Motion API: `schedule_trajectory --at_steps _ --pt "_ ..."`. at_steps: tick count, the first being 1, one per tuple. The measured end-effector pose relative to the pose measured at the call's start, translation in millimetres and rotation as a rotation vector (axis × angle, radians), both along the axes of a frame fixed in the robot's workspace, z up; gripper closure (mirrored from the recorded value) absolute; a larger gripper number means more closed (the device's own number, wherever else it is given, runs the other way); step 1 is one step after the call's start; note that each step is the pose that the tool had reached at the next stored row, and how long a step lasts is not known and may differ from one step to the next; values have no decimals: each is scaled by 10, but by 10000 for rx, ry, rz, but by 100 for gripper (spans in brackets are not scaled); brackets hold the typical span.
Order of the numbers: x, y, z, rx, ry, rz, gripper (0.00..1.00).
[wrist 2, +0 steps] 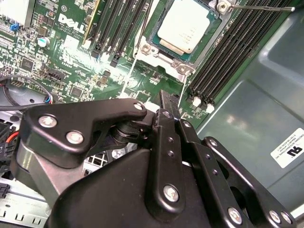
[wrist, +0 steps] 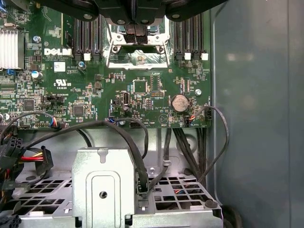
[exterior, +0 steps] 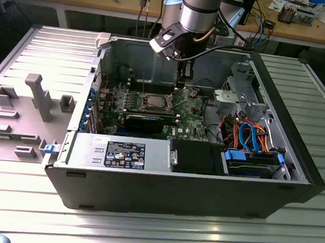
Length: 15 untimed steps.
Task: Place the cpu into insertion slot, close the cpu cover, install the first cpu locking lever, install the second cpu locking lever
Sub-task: 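Close the cpu cover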
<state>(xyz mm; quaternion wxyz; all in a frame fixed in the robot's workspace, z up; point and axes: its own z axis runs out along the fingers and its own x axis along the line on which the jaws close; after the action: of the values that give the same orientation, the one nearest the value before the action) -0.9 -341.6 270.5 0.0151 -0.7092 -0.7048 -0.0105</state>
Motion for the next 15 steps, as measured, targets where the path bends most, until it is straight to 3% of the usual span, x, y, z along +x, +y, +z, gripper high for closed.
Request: schedule_trajectory --at_steps 15 --pt "39 0 0 -1 0 0 89"
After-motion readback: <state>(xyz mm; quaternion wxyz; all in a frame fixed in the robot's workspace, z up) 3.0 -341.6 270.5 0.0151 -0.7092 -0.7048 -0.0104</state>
